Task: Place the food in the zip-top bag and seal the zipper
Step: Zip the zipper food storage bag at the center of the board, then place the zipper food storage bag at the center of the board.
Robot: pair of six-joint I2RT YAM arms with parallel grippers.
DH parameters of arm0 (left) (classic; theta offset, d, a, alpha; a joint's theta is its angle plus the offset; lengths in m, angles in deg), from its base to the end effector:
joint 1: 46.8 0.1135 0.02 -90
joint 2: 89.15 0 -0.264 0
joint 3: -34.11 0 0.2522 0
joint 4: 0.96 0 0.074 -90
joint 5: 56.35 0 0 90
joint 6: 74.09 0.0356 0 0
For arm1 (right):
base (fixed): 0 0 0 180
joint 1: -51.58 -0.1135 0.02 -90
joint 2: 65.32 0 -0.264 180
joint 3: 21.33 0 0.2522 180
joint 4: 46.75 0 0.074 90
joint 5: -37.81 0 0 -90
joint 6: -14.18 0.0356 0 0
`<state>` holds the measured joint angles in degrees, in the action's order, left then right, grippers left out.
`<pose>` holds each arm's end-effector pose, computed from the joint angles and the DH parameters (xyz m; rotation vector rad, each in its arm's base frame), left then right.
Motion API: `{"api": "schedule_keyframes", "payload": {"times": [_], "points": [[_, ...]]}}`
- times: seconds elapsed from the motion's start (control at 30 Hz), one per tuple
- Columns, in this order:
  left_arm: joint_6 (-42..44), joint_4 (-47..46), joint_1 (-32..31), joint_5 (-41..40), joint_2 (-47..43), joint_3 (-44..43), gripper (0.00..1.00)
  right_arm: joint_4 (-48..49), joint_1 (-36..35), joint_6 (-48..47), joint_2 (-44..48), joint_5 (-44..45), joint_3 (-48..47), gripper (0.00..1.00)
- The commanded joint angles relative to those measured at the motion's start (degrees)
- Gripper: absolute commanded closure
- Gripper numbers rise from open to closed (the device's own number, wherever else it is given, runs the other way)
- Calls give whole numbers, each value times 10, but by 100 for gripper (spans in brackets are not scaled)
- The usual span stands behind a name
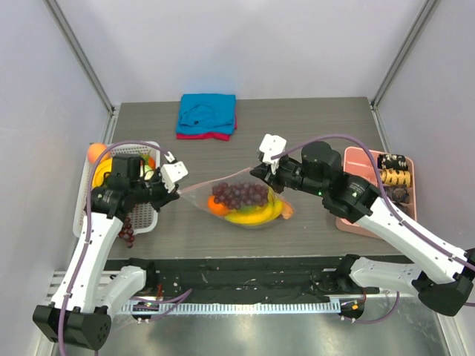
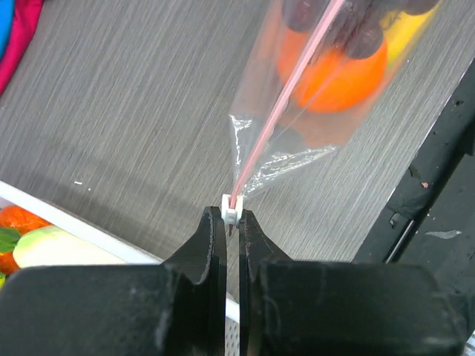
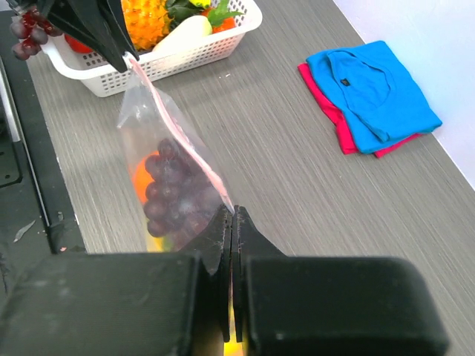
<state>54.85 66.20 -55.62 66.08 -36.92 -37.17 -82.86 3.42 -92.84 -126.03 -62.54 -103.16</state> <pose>0.1613 -0.0443 0.3270 1.1497 1.9729 -0.4116 0.1496 0.1767 0.4064 -1.1098 1.4962 0.5450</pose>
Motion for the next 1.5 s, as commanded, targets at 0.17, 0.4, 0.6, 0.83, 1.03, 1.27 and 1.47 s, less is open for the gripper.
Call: {"api": "schedule_keyframes", "payload": {"times": [0.17,0.4,0.6,0.83,1.03,1.27,1.47], "points": [[-2,28,11,-75,-6,-15,85,68,8,-2,34,3,-13,99],[-55,8,7,85,3,-88,34,77,8,1,26,-31,-14,99],[-113,-81,-53,112,30,-82,22,78,8,3,26,-36,-13,99],[-120,-173,-138,49,67,-73,18,73,8,-2,35,-70,-9,99],[-118,-189,-146,63,104,-96,20,66,8,-11,42,-101,-7,99],[-75,-204,-147,92,76,-79,21,58,8,-21,40,-118,-8,99],[-76,-174,-178,132,96,-87,30,76,8,-20,33,-115,-8,99]]}}
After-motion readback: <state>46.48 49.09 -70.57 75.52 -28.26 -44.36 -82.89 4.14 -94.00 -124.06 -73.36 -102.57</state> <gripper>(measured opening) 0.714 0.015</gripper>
